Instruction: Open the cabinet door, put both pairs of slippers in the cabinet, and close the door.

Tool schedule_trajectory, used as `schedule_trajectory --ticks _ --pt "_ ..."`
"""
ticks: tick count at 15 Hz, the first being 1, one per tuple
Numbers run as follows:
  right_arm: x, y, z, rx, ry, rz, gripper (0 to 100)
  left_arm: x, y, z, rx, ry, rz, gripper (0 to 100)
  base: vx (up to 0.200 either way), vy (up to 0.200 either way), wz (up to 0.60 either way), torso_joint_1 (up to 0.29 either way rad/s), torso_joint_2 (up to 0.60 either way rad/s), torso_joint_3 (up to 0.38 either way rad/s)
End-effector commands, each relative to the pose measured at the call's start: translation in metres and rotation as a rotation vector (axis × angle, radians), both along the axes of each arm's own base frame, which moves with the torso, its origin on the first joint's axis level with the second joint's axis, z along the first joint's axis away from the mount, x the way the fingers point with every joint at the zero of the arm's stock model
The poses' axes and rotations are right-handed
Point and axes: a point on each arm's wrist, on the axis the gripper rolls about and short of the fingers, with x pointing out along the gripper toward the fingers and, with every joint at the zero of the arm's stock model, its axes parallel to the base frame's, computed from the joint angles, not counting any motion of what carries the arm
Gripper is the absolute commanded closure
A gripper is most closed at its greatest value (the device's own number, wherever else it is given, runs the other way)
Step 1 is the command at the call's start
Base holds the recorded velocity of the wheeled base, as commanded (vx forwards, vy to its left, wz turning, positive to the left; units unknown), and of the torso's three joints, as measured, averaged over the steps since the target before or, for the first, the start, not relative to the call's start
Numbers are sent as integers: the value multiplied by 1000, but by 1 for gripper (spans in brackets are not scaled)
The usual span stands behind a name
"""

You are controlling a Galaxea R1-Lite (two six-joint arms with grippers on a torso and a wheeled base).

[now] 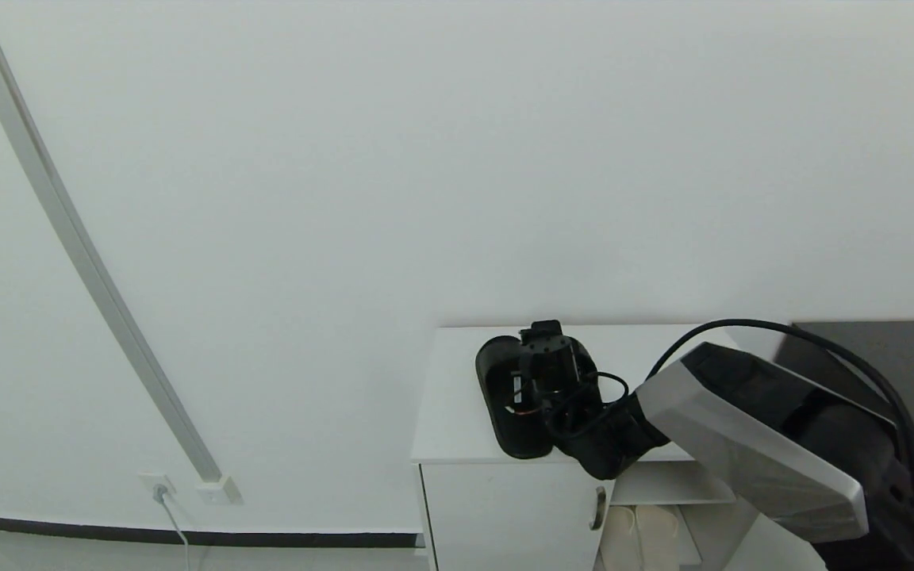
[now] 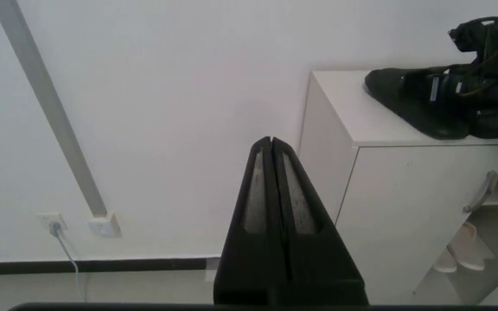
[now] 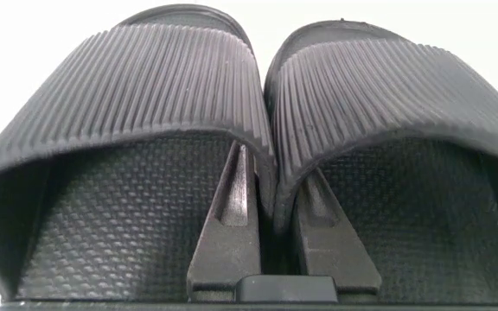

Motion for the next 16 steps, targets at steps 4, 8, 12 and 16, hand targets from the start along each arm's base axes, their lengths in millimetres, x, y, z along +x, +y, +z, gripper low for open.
schedule_trajectory --ticks 4,8,12,16 --pt "-61 -20 77 45 -31 79 100 0 0 0 1 1 0 100 0 0 0 0 0 0" --pt "-128 -49 110 72 -35 203 100 0 0 0 4 -1 -3 100 0 0 0 0 0 0" --pt "-159 -82 106 91 -54 417 100 0 0 0 6 1 -4 100 0 0 0 0 0 0" --pt "-157 -92 100 78 -169 538 100 0 0 0 4 1 -4 100 0 0 0 0 0 0"
